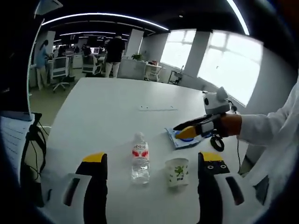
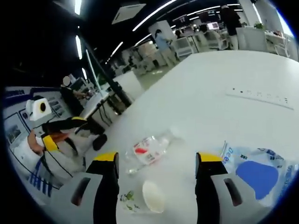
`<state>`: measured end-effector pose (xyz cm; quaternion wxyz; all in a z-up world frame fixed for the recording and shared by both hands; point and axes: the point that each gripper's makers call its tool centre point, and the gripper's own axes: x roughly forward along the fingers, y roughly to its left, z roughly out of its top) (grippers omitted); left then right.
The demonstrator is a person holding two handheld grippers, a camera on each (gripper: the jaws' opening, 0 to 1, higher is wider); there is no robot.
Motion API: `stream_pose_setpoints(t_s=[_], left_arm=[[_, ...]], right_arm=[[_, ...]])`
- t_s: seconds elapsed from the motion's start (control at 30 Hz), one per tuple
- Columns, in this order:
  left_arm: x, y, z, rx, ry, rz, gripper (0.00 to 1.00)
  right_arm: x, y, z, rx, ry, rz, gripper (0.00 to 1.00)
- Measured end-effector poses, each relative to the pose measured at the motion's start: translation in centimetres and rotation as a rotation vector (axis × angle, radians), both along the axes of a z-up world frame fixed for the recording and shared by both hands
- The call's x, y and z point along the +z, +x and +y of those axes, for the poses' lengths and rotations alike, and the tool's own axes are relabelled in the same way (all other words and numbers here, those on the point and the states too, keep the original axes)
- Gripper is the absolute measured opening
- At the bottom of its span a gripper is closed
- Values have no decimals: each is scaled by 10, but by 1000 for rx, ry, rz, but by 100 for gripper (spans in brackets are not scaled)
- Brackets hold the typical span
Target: Arrange the tabletop items into an orderly group along one side of the table until the central work area is clear of visible clutter.
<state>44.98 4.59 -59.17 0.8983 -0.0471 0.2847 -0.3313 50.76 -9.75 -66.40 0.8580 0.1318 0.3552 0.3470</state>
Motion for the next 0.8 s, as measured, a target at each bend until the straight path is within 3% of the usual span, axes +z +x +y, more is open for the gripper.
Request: stream_pose_setpoints(t_s=[0.27, 0.8], left_arm=[[-7, 1, 2, 1, -13, 11, 81], [-24, 6, 12, 16, -28, 23, 81]], right_arm=[[-12, 18, 15, -54, 105, 71, 62], [-44, 54, 40, -148, 243, 182, 55]])
